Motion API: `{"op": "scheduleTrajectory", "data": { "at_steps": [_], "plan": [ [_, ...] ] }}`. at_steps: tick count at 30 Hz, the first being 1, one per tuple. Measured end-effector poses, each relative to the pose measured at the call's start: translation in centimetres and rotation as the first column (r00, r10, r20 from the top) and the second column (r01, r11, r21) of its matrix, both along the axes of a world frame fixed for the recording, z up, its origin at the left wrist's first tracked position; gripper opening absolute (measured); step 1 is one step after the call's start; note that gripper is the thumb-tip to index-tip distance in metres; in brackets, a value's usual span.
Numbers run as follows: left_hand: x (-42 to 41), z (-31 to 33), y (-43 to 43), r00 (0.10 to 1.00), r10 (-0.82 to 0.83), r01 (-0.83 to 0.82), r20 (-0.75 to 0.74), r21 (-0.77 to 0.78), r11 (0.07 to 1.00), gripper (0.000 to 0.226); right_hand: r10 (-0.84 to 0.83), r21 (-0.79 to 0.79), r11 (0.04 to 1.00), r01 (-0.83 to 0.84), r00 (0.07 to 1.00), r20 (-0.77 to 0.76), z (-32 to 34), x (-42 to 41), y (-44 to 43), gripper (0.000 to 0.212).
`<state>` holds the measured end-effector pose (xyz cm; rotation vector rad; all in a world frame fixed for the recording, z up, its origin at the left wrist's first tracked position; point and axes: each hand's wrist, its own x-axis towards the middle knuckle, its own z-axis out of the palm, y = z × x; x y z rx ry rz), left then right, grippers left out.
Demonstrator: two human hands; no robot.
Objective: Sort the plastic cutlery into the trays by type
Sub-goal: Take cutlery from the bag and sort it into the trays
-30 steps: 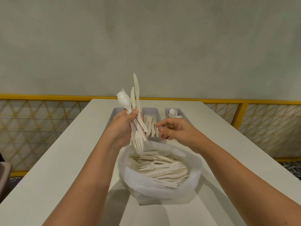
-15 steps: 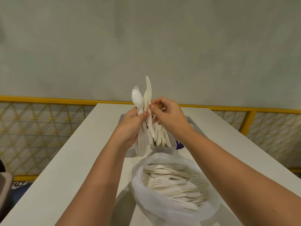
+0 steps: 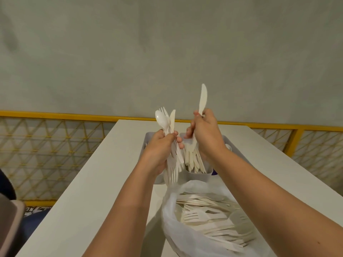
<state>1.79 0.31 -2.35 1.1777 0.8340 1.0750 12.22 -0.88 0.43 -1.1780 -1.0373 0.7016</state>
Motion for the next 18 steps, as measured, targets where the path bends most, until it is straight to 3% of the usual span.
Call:
{"op": "scheduleTrajectory", "data": {
  "at_steps": [4,7,14,18],
  "plan": [
    [-0.3,0.0,0.1,0.997,-0.061,0.059,0.048,0.044,0.997,0.014,0.165,-0.193,0.972,-0.138,0.977,0.137,-0.3,-0.1,0.4,0.014],
    [-0.1,-0.2,0.1,0.996,-0.082,0.079,0.036,0.082,0.994,0.019,0.225,-0.238,0.953,-0.185,0.963,0.151,-0.5,-0.2,0.6,0.015],
    [0.0,-1.5,1.0,0.978,0.078,-0.045,-0.194,0.171,0.984,0.025,0.049,-0.207,0.978,-0.031,0.996,0.08,0.1,0.2,2.2,0.018],
    [-0.1,-2.2,1.9,0.985,0.102,-0.091,-0.142,0.083,0.992,0.029,-0.029,-0.205,0.979,0.025,1.0,-0.013,1.7,1.6,4.1,0.016]
  ]
}}
